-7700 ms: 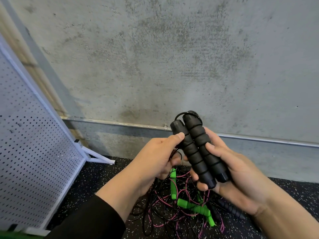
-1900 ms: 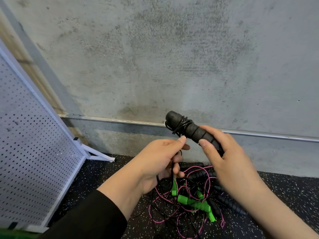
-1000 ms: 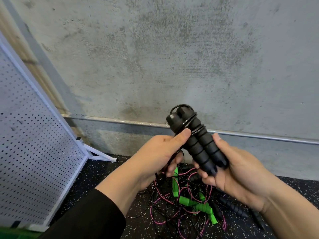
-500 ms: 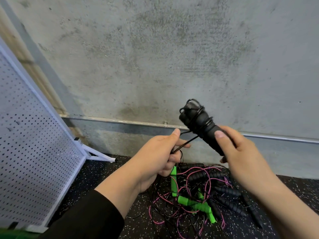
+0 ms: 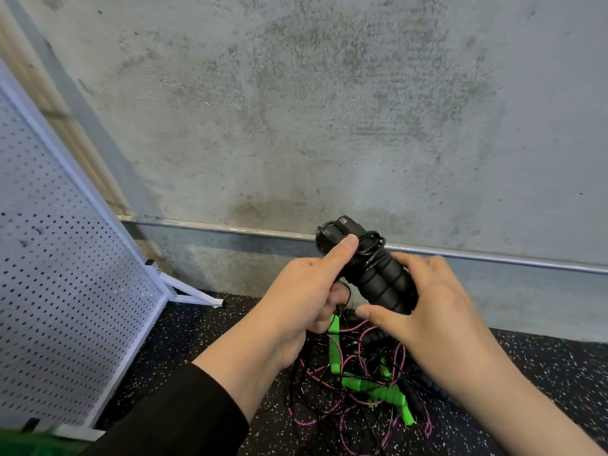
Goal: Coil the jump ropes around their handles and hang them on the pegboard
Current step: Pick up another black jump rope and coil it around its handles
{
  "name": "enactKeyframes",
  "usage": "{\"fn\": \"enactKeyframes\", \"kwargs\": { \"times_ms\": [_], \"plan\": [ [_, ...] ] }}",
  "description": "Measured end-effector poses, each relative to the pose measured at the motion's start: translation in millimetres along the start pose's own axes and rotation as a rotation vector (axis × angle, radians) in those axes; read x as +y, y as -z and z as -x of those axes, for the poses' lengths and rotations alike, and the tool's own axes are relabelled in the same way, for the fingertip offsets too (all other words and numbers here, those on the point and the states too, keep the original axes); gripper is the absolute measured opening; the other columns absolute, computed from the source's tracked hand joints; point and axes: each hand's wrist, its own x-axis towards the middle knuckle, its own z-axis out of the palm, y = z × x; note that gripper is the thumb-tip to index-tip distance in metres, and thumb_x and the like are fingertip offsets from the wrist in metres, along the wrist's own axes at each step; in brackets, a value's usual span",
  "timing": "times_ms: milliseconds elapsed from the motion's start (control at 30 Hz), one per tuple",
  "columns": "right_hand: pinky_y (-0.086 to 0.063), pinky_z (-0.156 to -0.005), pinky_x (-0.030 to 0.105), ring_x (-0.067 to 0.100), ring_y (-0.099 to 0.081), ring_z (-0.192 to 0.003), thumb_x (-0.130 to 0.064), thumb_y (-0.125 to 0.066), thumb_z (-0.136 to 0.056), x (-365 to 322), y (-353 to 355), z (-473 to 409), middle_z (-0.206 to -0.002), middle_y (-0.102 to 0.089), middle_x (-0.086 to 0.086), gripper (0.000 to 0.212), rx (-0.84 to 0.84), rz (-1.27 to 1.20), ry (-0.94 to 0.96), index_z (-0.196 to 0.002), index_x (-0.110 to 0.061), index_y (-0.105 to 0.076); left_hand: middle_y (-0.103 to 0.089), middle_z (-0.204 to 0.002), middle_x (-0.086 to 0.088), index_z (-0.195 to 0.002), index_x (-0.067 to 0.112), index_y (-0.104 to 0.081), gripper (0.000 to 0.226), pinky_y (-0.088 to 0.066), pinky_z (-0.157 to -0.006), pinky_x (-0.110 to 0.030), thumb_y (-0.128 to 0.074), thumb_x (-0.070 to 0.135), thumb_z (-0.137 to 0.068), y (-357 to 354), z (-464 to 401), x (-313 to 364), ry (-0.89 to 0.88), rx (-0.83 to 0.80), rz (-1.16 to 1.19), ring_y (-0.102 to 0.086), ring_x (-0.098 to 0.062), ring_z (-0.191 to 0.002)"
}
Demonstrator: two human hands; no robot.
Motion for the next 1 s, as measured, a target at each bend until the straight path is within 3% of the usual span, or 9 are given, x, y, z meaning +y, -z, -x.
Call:
{"fn": "enactKeyframes", "kwargs": {
  "times_ms": [100, 233, 333, 400, 500, 667, 833, 933, 1000],
  "plan": [
    [-0.049, -0.071, 0.011, -0.002, -0.061, -0.091, -0.060, -0.073, -0.074, -1, 8, -2, -0.102, -0.065, -0.009, 0.043, -0.028, -0.325, -0.109, -0.108, -0.035, -0.066, -0.039, -0.061, 0.002, -0.096, 0.018, -0.057, 0.041, -0.013, -0.045, -0.023, -0.059, 0.060, -0.093, 3, 1, 1, -0.013, -0.033, 0.008, -0.017, -0.010, -0.046],
    [-0.062, -0.074, 0.044, 0.036, -0.073, -0.081, -0.059, -0.044, -0.092, -4, 20, -6, -0.107, -0.073, 0.027, 0.062, -0.266, -1.140, -0.524, -0.106, -0.008, -0.075, -0.038, -0.062, 0.003, -0.079, 0.025, -0.057, 0.035, -0.010, -0.051, -0.029, -0.056, 0.056, -0.095, 2, 8, 5, -0.028, -0.125, 0.062, -0.016, -0.010, -0.048],
    [-0.063, -0.062, 0.042, 0.037, -0.069, -0.069, -0.056, -0.039, -0.096, -5, 22, -3, -0.107, -0.068, 0.033, 0.064, -0.572, -1.344, -0.588, -0.112, -0.006, -0.076, -0.039, -0.061, 0.003, -0.082, 0.021, -0.054, 0.038, -0.011, -0.051, -0.028, -0.054, 0.056, -0.095, 3, 8, 8, -0.035, -0.138, 0.041, -0.016, -0.010, -0.047],
    [-0.057, -0.053, 0.036, 0.032, -0.061, -0.062, -0.052, -0.043, -0.095, -3, 19, -3, -0.095, -0.066, 0.029, 0.059, -0.598, -1.391, -0.559, -0.113, -0.005, -0.075, -0.041, -0.062, 0.002, -0.079, 0.020, -0.054, 0.044, -0.015, -0.048, -0.026, -0.053, 0.061, -0.094, 6, 7, 8, -0.017, -0.143, 0.024, -0.016, -0.011, -0.047],
    [-0.047, -0.048, 0.030, 0.027, -0.052, -0.058, -0.049, -0.051, -0.094, -1, 14, -4, -0.088, -0.062, 0.027, 0.055, -0.413, -1.356, -0.461, -0.116, -0.002, -0.070, -0.044, -0.064, 0.002, -0.075, 0.026, -0.060, 0.045, -0.018, -0.046, -0.024, -0.053, 0.067, -0.092, 7, 5, 8, 0.017, -0.137, 0.031, -0.018, -0.010, -0.048],
    [-0.045, -0.051, 0.028, 0.022, -0.050, -0.063, -0.046, -0.044, -0.104, 2, 8, -12, -0.087, -0.058, 0.019, 0.038, -0.051, -1.092, -0.345, -0.111, -0.016, -0.068, -0.040, -0.062, 0.006, -0.115, 0.012, -0.069, 0.072, -0.016, -0.045, -0.025, -0.046, 0.075, -0.090, 7, 5, 6, 0.040, -0.117, -0.046, -0.018, -0.010, -0.047],
    [-0.043, -0.054, 0.025, 0.009, -0.052, -0.054, -0.045, -0.050, -0.100, 12, 10, -13, -0.074, -0.059, 0.001, 0.024, -0.028, -0.478, -0.197, -0.123, -0.044, -0.057, -0.036, -0.061, 0.007, -0.120, 0.011, -0.069, 0.080, -0.013, -0.047, -0.025, -0.045, 0.080, -0.087, 1, 3, 4, 0.084, -0.092, -0.047, -0.016, -0.009, -0.049],
    [-0.036, -0.053, 0.015, -0.002, -0.048, -0.051, -0.045, -0.055, -0.097, 8, 4, -10, -0.062, -0.055, -0.019, 0.034, -0.012, -0.375, -0.134, -0.130, -0.046, -0.046, -0.035, -0.062, 0.008, -0.122, 0.010, -0.068, 0.086, -0.015, -0.044, -0.023, -0.045, 0.083, -0.084, -1, 0, 1, 0.100, -0.097, -0.050, -0.016, -0.008, -0.047],
    [-0.037, -0.056, 0.014, -0.007, -0.053, -0.060, -0.045, -0.060, -0.095, 6, 1, -9, -0.071, -0.059, -0.025, 0.043, 0.006, -0.332, -0.122, -0.134, -0.046, -0.043, -0.036, -0.063, 0.008, -0.115, 0.015, -0.070, 0.081, -0.016, -0.043, -0.022, -0.046, 0.085, -0.083, -2, 0, -1, 0.096, -0.095, -0.041, -0.017, -0.008, -0.047]
  ]
}}
